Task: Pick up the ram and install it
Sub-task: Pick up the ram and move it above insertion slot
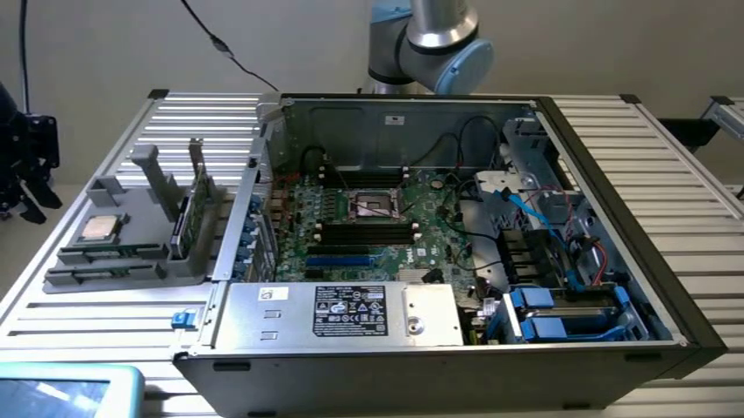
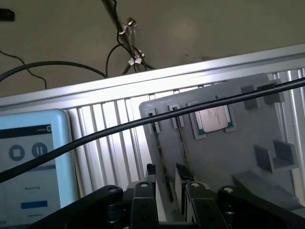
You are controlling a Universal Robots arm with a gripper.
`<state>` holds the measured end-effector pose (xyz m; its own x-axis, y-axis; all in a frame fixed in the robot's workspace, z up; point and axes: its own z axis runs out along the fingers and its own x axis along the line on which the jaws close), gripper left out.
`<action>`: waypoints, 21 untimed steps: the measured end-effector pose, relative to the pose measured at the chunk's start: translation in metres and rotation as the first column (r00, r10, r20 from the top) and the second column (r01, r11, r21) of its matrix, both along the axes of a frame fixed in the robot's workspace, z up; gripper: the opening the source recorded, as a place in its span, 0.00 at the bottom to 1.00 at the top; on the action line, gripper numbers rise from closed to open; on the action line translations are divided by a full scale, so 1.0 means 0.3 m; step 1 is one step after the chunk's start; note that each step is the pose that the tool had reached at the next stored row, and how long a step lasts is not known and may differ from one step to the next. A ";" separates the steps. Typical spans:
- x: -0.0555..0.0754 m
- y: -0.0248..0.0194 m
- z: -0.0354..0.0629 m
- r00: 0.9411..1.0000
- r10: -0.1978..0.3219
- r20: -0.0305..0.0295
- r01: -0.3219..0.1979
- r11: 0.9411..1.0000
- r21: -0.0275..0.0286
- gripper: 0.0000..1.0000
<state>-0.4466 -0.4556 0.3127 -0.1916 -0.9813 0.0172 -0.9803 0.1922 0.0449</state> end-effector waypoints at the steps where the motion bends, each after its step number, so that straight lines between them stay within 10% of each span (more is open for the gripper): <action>1: 0.005 0.000 -0.006 1.000 0.002 0.000 -0.002 1.000 0.000 0.30; 21: 0.060 0.001 -0.127 0.984 0.177 -0.002 -0.177 0.984 -0.021 0.30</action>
<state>-0.4288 -0.4554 0.2747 -0.0151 -0.9992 0.0378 -0.9989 0.0167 0.0430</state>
